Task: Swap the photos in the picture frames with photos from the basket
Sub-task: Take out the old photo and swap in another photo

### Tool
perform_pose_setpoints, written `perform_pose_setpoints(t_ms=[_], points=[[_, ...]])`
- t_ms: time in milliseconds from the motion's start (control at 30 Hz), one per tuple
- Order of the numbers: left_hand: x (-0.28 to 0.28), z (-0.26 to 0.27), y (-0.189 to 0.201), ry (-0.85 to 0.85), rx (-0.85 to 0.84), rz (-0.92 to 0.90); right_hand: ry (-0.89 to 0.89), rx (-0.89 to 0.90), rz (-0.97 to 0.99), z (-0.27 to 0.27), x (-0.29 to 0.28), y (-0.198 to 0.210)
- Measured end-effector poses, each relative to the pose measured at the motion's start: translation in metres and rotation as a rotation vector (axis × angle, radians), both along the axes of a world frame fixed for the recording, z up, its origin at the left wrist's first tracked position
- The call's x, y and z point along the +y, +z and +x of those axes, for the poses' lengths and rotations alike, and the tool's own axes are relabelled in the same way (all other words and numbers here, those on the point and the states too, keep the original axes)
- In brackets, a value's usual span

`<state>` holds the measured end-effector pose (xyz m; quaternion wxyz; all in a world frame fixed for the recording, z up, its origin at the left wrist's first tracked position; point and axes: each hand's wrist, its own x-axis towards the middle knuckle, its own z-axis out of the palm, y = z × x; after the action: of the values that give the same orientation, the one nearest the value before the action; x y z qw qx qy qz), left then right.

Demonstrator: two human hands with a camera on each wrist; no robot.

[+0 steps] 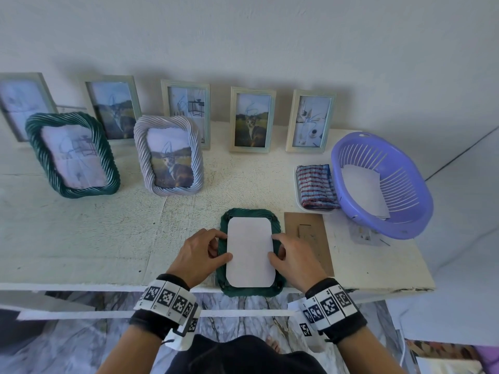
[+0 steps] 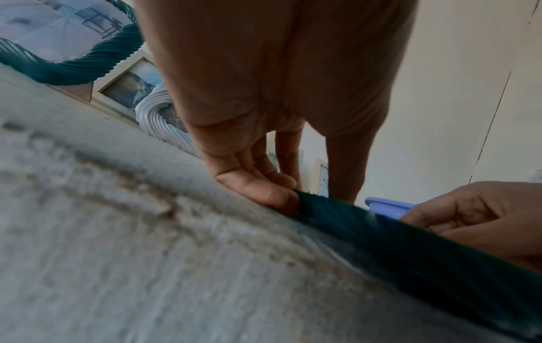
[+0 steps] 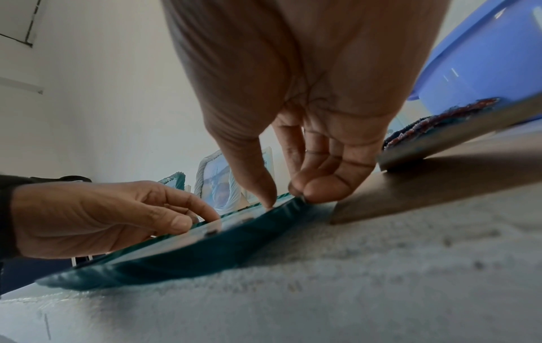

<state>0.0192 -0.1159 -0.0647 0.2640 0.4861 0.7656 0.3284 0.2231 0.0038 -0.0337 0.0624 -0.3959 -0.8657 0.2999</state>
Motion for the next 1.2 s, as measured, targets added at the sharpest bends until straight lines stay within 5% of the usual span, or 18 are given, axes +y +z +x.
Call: perform_pose_setpoints(t_ms=[267, 400, 500, 733, 933, 1200], points=[[-0.003, 0.0, -0.002, 0.022, -0.016, 0.036, -0.132, 0.041, 0.151, 0.014, 0.006, 0.001], [-0.005, 0.001, -0.003, 0.027, -0.03, 0.043, -0.395, -0.263, 0.26, 0.03, 0.012, 0.003], [-0.006, 0.002, -0.002, 0.033, -0.047, 0.051, -0.457, -0.437, 0.216, 0.038, 0.01, 0.0], [-0.007, 0.003, -0.002, 0.032, -0.055, 0.049, -0.511, -0.323, 0.04, 0.051, 0.011, 0.001], [-0.008, 0.003, -0.003, 0.037, -0.068, 0.063, -0.427, -0.152, 0.025, 0.035, -0.011, 0.017], [-0.008, 0.003, -0.004, 0.025, -0.054, 0.094, -0.23, -0.22, 0.135, -0.028, -0.042, 0.011]])
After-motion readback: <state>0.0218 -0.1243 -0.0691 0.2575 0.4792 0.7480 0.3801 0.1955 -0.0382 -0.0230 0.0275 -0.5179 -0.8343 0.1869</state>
